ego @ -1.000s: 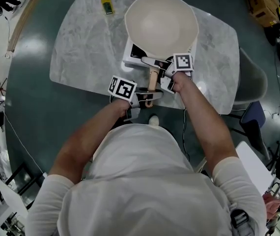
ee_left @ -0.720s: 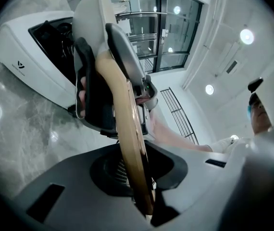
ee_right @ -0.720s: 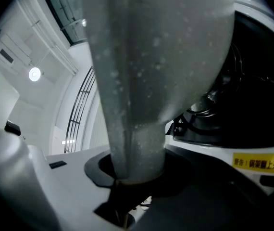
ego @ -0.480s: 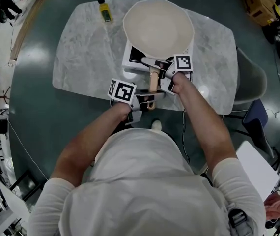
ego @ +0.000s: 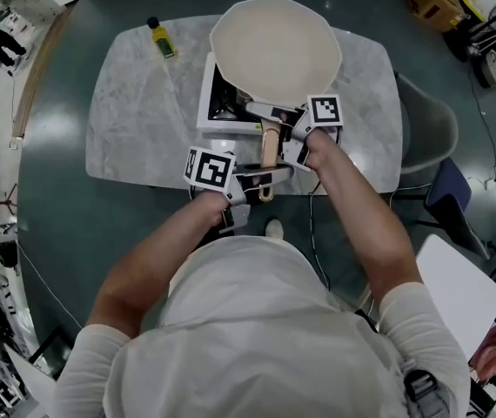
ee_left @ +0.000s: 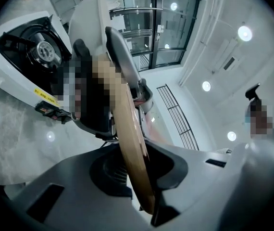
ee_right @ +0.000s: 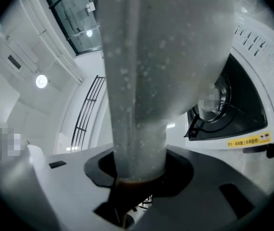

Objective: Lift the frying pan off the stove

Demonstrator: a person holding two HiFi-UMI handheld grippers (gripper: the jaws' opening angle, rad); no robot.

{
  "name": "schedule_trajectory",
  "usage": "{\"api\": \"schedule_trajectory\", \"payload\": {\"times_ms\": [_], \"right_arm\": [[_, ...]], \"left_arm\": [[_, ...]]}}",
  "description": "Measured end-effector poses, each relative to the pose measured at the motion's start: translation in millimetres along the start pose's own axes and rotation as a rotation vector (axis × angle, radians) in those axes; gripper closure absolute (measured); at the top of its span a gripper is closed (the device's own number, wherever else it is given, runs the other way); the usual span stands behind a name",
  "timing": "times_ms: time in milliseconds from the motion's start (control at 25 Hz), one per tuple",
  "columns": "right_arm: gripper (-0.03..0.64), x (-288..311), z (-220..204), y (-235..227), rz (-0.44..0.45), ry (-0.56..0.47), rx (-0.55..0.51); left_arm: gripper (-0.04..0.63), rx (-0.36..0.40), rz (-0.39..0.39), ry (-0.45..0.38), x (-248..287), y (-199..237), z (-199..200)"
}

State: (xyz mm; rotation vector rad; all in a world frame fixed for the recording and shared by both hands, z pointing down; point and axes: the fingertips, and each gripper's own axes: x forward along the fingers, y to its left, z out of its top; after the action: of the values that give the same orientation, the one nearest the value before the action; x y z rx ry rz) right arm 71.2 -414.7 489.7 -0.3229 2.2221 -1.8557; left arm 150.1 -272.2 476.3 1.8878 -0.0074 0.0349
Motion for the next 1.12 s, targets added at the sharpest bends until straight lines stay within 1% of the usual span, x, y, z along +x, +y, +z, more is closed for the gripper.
{"api": "schedule_trajectory", "payload": {"times_ms": [120, 360, 680, 880, 1120], "right_arm": [[0.459, -9, -2, 14, -0.022, -0.019, -0.014], [0.457, -97, -4, 40, -0.035, -0.092, -0.022], [0.457, -184, -15, 66, -0.066, -0.202, -0.022], [0.457, -234, -24, 81, -0.081, -0.26, -0.022], [0.454, -300, -45, 96, -0.108, -0.308, -0.046]], "left_arm": [[0.514, 0.007, -0.021, 0.036, 2, -16, -5], [0.512, 0.039, -0.068, 0.121, 74, -50, -33], [0.509, 0.049, -0.136, 0.233, 133, -87, -71], [0.508, 0.055, -0.17, 0.288, 166, -108, -93], [0.506, 0.067, -0.189, 0.35, 213, -132, -133]]}}
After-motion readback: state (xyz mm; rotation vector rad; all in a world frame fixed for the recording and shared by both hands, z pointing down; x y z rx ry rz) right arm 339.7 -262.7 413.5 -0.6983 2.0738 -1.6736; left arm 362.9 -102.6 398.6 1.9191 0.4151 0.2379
